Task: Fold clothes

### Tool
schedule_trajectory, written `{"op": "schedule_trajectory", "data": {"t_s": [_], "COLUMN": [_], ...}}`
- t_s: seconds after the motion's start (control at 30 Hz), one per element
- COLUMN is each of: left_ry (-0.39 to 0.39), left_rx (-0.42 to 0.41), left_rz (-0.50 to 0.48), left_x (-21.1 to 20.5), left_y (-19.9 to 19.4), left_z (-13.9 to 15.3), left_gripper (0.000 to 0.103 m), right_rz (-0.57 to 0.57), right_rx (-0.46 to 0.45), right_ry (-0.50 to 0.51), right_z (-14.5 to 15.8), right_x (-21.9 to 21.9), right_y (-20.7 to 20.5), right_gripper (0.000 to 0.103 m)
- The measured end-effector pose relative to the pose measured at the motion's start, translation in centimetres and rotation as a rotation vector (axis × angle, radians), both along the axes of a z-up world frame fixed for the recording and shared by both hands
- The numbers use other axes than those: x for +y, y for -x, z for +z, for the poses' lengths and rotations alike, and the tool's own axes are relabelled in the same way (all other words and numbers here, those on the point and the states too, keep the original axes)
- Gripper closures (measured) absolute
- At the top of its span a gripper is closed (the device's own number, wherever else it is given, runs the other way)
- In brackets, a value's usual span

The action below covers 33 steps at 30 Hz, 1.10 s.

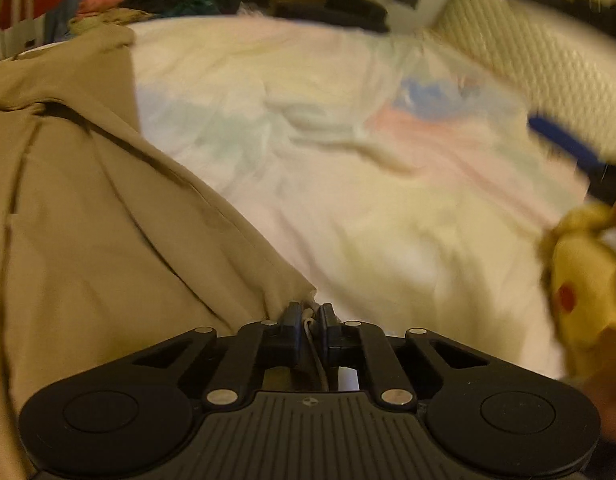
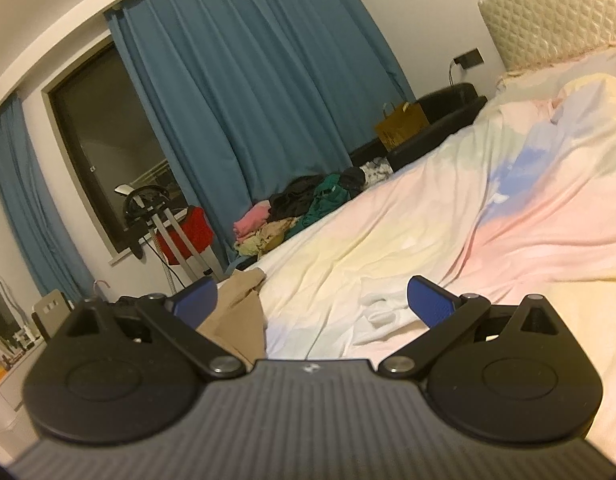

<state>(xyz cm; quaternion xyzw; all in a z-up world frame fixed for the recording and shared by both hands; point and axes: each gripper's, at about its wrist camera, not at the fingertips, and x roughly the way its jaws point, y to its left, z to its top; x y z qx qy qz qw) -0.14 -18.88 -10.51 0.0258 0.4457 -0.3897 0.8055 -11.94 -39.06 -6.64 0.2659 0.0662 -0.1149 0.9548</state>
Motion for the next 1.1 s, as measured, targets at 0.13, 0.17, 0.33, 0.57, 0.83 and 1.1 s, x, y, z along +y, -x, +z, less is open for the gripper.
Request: {"op": "schedule_trajectory", "data": {"t_s": [0.13,0.17,0.33,0.57,0.83,1.1], "left_ry": [0.118,0.146,0.249,0.221,0.250,0.296], "left_rx": [0.051,0.066,0.164,0.261,0.298,0.371], "left_rz": [0.078,0.104,0.232,0.356,0.338,0.389], "left_x": [5.1,6.6,14.3,19.1,19.7,19.1], "left_y": [-0.8,-0.9,-1.4,-2.3,-2.6,-3.7], "left_z": [3.6,4.2,5.6,2.3,0.3,-1.9], "left_gripper": [0.093,0.093,0.093,0.094,0.083,0.057], "right_rz": [0.013,0.017,0.040,0.127,0.220,0.319], "right_rx": [-0.030,-0.037,-0.015,0.106,0.224,0.244], "right_ry": [0.002,0.003,0.005,0.009,0.018,0.033], "right_z": [0.2,0.3,0.3,-0.5,-1.6,-1.6], "right_x": [0.4,0.5,1.2,3.5,6.2,8.0], "right_y": [0.5,0.6,0.2,-1.7,-3.6,-5.8], "right_gripper": [0.000,0.000,0.000,0.000,0.000,0.000]}}
